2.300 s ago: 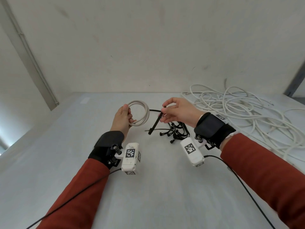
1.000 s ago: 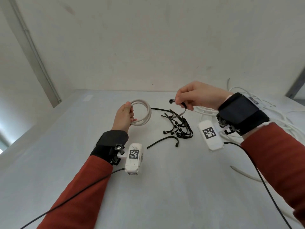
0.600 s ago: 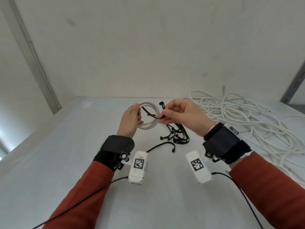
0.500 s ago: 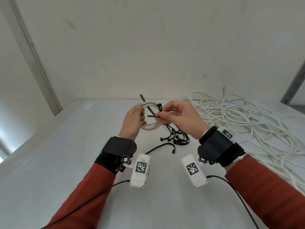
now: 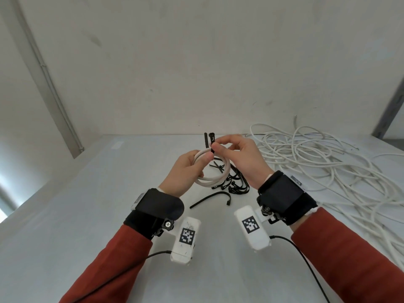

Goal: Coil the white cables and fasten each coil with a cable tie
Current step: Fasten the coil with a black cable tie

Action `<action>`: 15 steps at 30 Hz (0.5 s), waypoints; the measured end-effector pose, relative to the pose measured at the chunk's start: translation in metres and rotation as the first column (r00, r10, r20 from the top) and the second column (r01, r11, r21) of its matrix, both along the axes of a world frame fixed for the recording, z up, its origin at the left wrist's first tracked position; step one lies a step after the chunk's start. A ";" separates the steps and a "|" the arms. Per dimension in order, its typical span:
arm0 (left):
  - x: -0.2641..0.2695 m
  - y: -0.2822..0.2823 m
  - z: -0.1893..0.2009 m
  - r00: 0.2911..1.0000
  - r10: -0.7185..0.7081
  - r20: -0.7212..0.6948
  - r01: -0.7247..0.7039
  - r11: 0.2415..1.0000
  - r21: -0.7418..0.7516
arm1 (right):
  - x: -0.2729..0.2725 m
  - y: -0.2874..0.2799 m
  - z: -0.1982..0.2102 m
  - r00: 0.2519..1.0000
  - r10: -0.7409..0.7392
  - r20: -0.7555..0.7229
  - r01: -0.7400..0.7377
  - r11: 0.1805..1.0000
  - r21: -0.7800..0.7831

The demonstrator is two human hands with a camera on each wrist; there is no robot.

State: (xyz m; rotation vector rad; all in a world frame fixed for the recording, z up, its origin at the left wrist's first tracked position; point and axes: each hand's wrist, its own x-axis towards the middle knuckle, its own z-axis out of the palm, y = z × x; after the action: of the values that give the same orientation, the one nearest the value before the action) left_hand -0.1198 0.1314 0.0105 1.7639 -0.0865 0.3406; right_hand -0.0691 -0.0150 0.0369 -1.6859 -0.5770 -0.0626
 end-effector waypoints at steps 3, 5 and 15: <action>-0.003 -0.002 0.003 1.000 0.002 0.000 -0.002 0.998 -0.065 | -0.001 -0.004 0.004 0.996 0.086 -0.025 -0.087 0.996 -0.028; -0.005 -0.004 0.004 1.000 -0.001 -0.012 0.000 0.994 -0.110 | 0.002 -0.004 0.006 0.997 0.052 -0.058 -0.053 0.999 -0.010; -0.008 -0.010 0.005 0.985 -0.158 -0.062 0.121 0.911 -0.394 | 0.010 0.001 0.009 0.949 0.064 -0.307 0.001 0.978 0.209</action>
State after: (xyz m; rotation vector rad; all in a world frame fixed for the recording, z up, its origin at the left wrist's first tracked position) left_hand -0.1281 0.1214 0.0156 1.3666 -0.0724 0.1565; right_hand -0.0589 -0.0137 0.0454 -1.4459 -0.3446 0.1618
